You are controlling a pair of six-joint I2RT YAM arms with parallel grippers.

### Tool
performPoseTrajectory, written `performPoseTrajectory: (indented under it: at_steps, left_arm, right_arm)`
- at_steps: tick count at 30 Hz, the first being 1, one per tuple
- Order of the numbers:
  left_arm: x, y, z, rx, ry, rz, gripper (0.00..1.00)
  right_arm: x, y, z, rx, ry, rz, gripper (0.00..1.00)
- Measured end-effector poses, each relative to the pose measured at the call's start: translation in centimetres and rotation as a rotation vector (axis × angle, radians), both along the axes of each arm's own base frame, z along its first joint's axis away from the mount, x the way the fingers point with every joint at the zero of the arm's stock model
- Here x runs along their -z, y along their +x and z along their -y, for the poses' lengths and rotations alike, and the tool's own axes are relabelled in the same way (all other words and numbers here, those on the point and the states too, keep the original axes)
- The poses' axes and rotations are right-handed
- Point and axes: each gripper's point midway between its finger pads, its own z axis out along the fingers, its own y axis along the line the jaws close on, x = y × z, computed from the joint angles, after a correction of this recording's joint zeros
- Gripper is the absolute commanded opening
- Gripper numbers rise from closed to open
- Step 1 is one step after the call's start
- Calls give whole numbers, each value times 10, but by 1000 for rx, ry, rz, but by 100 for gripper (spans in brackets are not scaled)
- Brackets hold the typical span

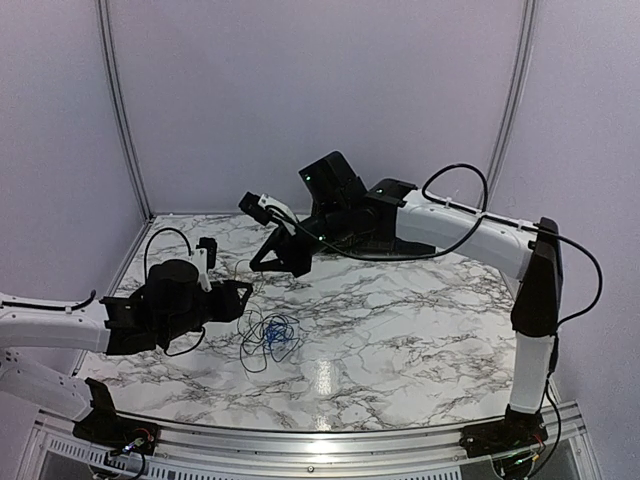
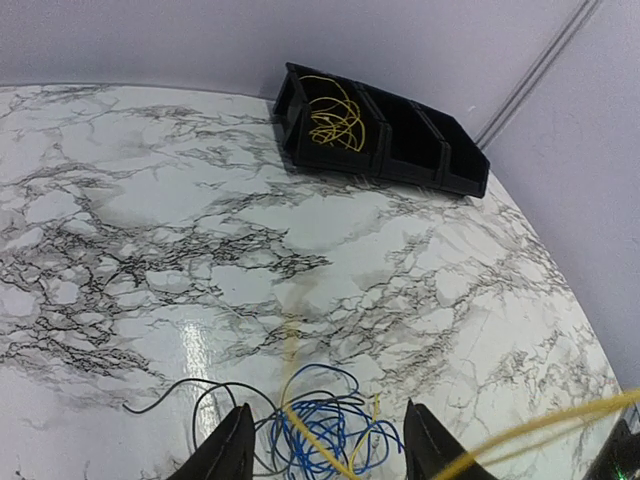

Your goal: Untangle the cables

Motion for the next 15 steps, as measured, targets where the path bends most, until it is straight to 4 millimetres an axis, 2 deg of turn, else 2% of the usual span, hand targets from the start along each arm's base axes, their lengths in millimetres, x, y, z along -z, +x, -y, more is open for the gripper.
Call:
performPoseTrajectory:
  at_steps: [2,4,9,12,15]
  left_arm:
    - [13,8,0,-38,16,-11,52]
    - [35,17,-2,-85,56,-36,50]
    - [109,26,-11,-146,206,-148,50]
    - [129,26,-12,-155,236,-185,49]
    - [131,31,-4,-155,224,-190,49]
  right_arm:
    - [-10,-1,4,-32,36,-37,0]
    - [-27,1,11,-62,91,-91,0]
    - [-97,37,44,-66,258,-80,0]
    - [-139,57,71,-33,340,12,0]
    - [-169,77,97,27,398,109,0]
